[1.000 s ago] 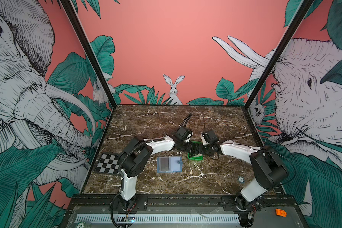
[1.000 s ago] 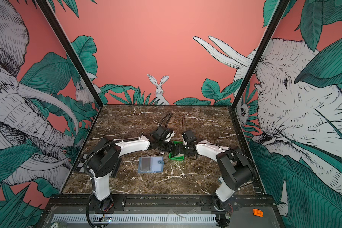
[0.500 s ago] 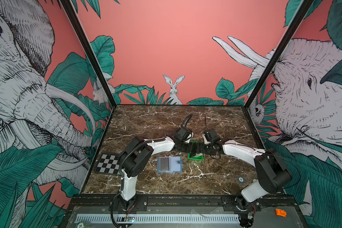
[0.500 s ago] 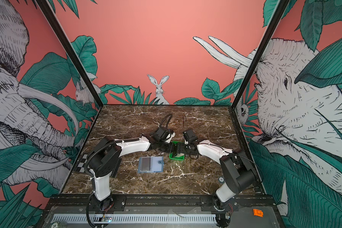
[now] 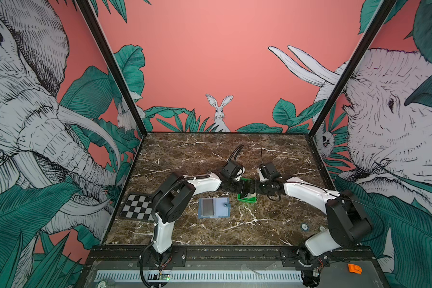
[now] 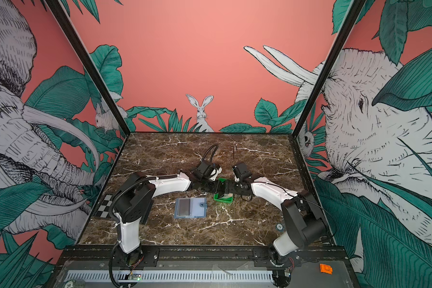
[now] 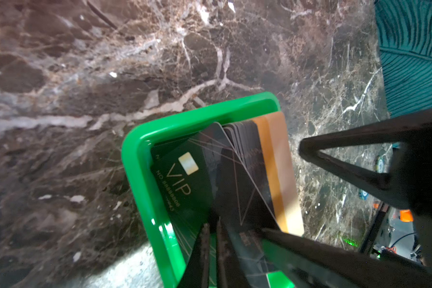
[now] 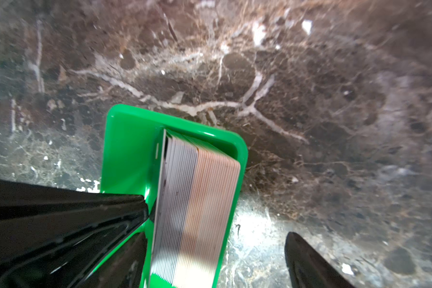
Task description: Put the credit cards into the card holder
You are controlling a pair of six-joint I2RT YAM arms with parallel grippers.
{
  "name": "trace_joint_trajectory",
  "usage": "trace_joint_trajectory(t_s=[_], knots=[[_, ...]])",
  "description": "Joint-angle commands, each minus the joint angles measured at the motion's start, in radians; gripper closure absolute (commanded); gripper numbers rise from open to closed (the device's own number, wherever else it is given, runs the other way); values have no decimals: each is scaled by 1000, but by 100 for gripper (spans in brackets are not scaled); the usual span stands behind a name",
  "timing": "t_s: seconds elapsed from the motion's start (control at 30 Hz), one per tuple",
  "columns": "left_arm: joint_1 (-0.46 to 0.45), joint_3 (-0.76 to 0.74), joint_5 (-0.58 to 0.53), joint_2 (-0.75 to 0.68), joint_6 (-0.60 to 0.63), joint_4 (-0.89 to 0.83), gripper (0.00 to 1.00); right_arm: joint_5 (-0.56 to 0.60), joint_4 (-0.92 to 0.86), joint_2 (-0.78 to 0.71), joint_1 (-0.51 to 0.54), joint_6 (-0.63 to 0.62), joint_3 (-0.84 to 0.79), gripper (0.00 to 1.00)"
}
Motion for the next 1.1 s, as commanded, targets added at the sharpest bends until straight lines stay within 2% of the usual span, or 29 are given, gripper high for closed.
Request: trace_joint_trajectory(t_s=[0.0, 0.07, 0.23, 0.37, 0.73, 1.07], knots=[[-4, -14, -10, 18, -9, -22, 89, -33, -21, -61, -2, 19, 5, 17], [-5, -13, -9, 19, -11, -22, 89, -52, -18, -90, -2, 53, -3, 22], [-5, -11, -10, 20, -15, -17, 89, -112, 10, -104, 8, 130, -5, 47], [-6, -6, -8, 21, -21, -13, 89, -107, 13, -73, 20, 154, 5, 61], [-8, -9, -8, 13, -23, -9, 89, -126, 57, -5, 30, 174, 7, 77], [-7, -24, -5, 10, -33, 13, 89, -134, 80, 29, 43, 183, 8, 85]])
